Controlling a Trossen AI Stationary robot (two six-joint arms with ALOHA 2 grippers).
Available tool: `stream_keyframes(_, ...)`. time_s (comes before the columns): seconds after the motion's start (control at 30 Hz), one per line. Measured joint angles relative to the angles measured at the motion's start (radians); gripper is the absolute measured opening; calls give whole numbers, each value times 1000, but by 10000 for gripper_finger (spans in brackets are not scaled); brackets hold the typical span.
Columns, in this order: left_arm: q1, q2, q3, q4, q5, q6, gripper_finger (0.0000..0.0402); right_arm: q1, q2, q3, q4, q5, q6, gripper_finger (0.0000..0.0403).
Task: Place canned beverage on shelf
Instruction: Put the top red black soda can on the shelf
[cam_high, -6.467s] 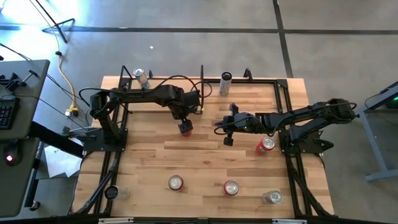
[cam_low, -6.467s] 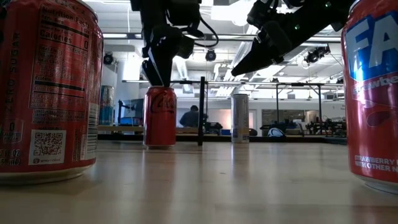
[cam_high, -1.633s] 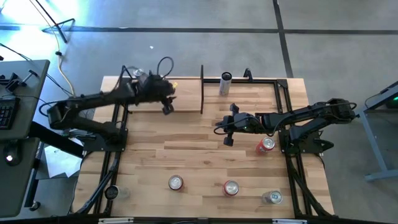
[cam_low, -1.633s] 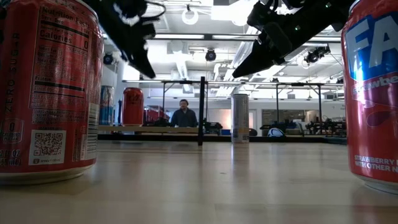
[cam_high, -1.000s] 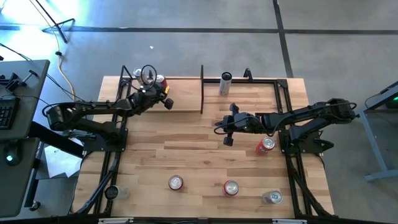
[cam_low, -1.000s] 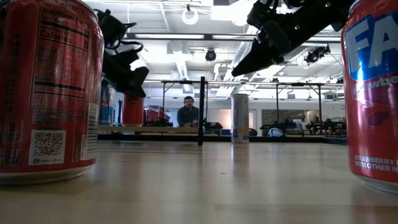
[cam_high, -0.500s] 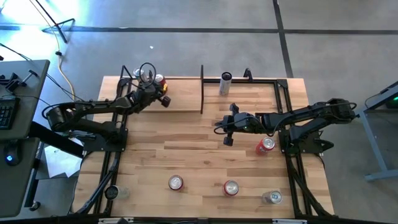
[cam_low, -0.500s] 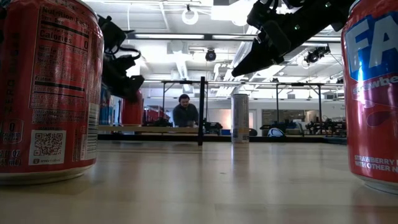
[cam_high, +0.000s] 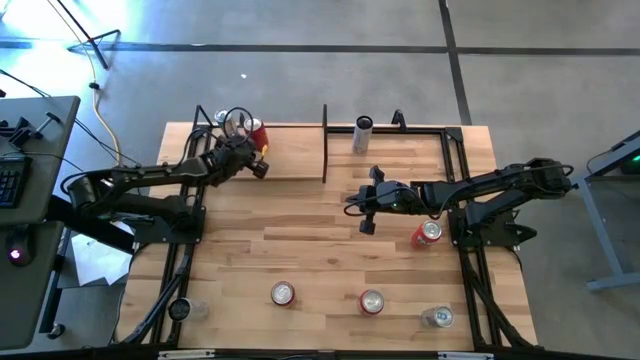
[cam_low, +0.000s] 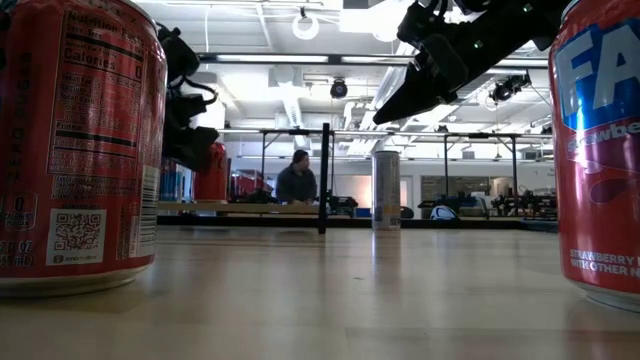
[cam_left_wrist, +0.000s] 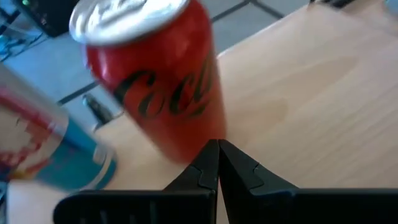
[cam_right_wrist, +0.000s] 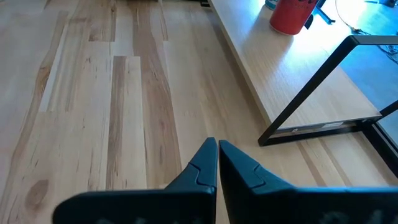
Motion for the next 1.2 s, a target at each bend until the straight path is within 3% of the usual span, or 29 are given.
stream_keyframes(0.27, 22, 15, 0, 25, -65, -18, 0, 0, 0, 0, 0, 0, 0, 0)
stream_keyframes(0.67, 129, 27, 0, 116, 17, 42, 0, 0, 0, 0, 0, 0, 2, 0)
stream_keyframes(1.07, 41, -74, 0, -21, -11, -16, 0, 0, 0, 0, -11, 0, 3, 0)
stream_keyframes(1.2, -21, -70, 0, 25, 155, -38, 0, 0, 0, 0, -8, 0, 1, 0)
